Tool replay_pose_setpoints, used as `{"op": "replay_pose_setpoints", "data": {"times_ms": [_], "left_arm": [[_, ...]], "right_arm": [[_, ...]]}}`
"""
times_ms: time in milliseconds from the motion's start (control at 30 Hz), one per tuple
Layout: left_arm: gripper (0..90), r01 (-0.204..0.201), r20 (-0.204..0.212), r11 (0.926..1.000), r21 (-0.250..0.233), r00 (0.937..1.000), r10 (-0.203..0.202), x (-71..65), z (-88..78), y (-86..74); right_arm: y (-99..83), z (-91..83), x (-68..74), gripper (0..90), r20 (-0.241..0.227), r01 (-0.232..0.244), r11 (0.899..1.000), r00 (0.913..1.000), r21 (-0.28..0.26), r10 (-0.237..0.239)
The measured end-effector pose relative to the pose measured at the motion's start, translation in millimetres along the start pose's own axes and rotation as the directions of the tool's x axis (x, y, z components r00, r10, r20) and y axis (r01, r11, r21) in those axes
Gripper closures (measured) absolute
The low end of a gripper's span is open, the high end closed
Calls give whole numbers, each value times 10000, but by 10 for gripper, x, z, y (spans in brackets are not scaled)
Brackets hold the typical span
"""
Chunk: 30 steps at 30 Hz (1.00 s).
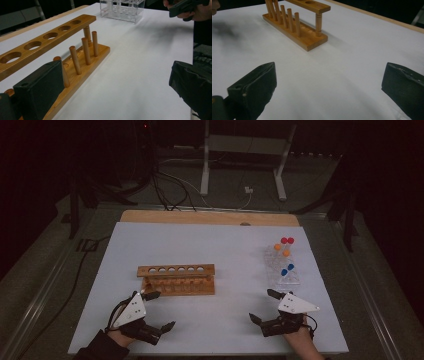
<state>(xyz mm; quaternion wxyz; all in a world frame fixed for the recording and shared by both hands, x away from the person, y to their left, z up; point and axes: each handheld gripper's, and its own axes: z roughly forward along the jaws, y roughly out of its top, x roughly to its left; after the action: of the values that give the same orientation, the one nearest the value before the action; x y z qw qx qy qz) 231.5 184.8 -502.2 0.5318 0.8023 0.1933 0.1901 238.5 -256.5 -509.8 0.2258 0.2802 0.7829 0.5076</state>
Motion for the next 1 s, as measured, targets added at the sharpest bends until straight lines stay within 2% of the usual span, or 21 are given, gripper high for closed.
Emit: {"op": "replay_pose_setpoints", "data": {"times_ms": [200, 267, 400, 467, 600, 867, 1000], "left_arm": [[5, -8, -28, 10000, -8, 10000, 8, -1, -8, -1], [5, 36, 17, 10000, -35, 10000, -36, 3, -10, 0], [5, 33, 2, 10000, 12, 10000, -33, 1, -11, -3], [5, 21, 6, 10000, 2, 10000, -21, 0, -12, 1], [5, -14, 3, 10000, 50, 10000, 14, -5, -15, -4], [5, 18, -17, 10000, 51, 10000, -18, 2, -9, -4], [5, -21, -49, 10000, 76, 10000, 21, -1, -9, -4]], "right_arm": [[13, 9, 24, 0, 60, 167, 9998, 9998, 141, -167], [14, 33, 55, 0, -14, 403, 9983, 9992, 429, -403], [19, 62, 70, 0, -238, 390, 9971, 9990, 657, -375], [28, 98, 95, 0, -410, 490, 9936, 9981, 1015, -451], [78, 117, 126, 0, -802, 400, 9921, 9963, 1187, -306], [245, 46, 180, 0, -1151, 412, 9958, 9928, 812, -317], [342, -15, 192, 0, -1157, 456, 9975, 9925, 546, -390]]}}
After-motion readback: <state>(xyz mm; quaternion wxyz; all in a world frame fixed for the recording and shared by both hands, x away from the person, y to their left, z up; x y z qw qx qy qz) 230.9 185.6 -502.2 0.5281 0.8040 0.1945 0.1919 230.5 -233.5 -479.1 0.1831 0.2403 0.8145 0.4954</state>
